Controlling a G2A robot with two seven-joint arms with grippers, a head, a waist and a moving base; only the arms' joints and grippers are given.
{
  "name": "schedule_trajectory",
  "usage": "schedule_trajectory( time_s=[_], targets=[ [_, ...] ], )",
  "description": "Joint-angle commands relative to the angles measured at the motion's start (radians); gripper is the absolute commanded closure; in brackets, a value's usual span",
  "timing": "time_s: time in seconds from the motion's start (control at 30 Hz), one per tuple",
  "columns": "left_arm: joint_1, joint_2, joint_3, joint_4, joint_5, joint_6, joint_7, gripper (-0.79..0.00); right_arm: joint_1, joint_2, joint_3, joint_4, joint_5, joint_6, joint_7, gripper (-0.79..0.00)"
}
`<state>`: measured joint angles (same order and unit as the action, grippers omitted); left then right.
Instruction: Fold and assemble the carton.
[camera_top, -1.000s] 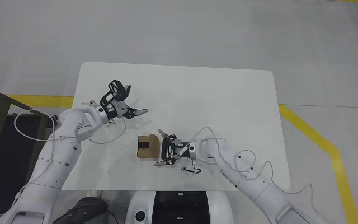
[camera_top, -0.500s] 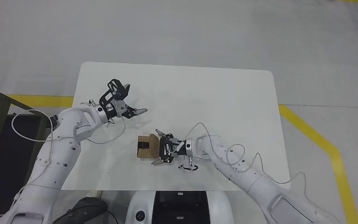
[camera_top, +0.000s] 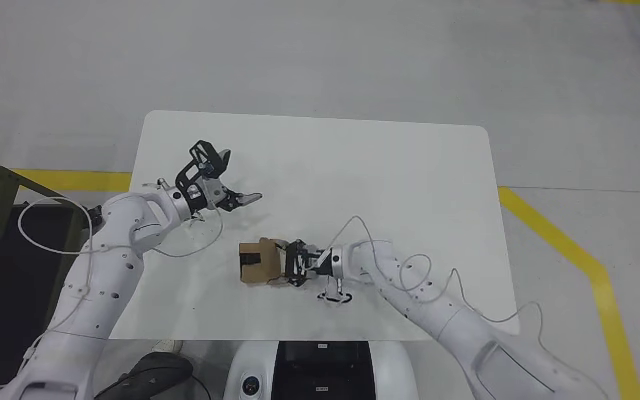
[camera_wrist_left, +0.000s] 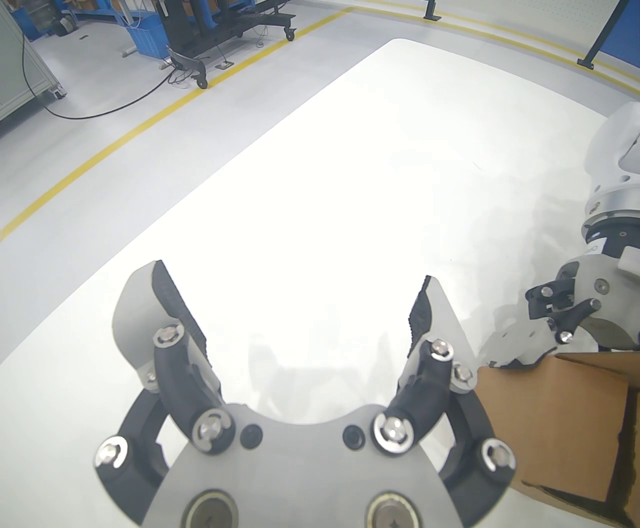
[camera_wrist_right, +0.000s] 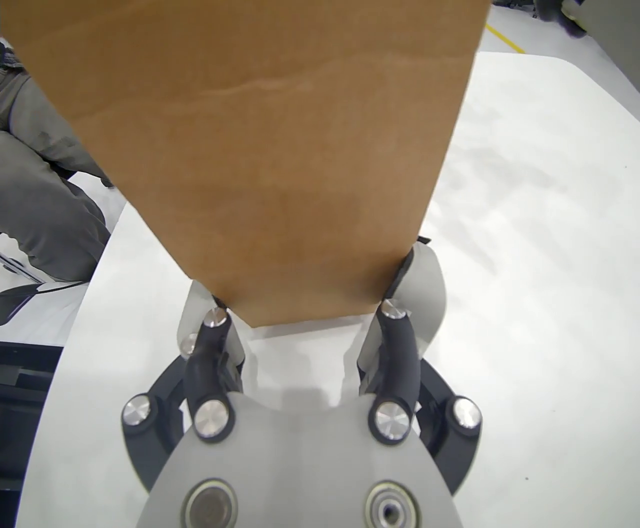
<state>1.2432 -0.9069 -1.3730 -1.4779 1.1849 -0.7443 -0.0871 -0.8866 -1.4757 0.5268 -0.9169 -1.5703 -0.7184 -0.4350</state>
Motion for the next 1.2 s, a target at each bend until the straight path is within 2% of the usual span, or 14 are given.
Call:
schedule_trajectory(
  time_s=[0.0, 0.13, 0.23, 0.37, 0.43, 0.6, 0.9, 1.17],
  targets=[
    [0.0, 0.0, -0.001, 0.002, -0.002, -0.001, 0.003, -0.785, 0.003, 0.001, 0.007, 0.002, 0.003, 0.002, -0.014, 0.0],
    [0.003, 0.0, -0.01, -0.003, -0.006, -0.004, 0.022, -0.785, 0.009, 0.014, 0.028, -0.026, -0.014, -0.003, -0.019, 0.0],
    [0.006, 0.001, -0.022, -0.016, -0.012, -0.013, 0.047, -0.785, 0.007, 0.033, 0.065, -0.07, -0.029, 0.001, 0.024, 0.0],
    [0.009, 0.002, -0.04, -0.024, -0.033, -0.032, 0.08, -0.785, -0.02, 0.07, 0.134, -0.166, -0.043, -0.003, 0.124, -0.031],
    [0.007, 0.002, -0.042, -0.025, -0.056, -0.047, 0.088, -0.785, -0.043, 0.088, 0.166, -0.216, -0.049, -0.021, 0.181, 0.0],
    [-0.011, -0.002, -0.028, -0.044, -0.101, -0.077, 0.08, -0.785, -0.11, 0.12, 0.233, -0.31, -0.021, -0.049, 0.301, 0.0],
    [-0.069, -0.015, 0.056, -0.067, -0.153, -0.14, 0.011, -0.785, -0.149, 0.133, 0.262, -0.331, 0.025, -0.066, 0.37, 0.0],
    [-0.11, -0.024, 0.109, -0.086, -0.082, -0.145, 0.003, -0.785, -0.138, 0.136, 0.278, -0.325, 0.05, -0.055, 0.406, 0.0]
  ],
)
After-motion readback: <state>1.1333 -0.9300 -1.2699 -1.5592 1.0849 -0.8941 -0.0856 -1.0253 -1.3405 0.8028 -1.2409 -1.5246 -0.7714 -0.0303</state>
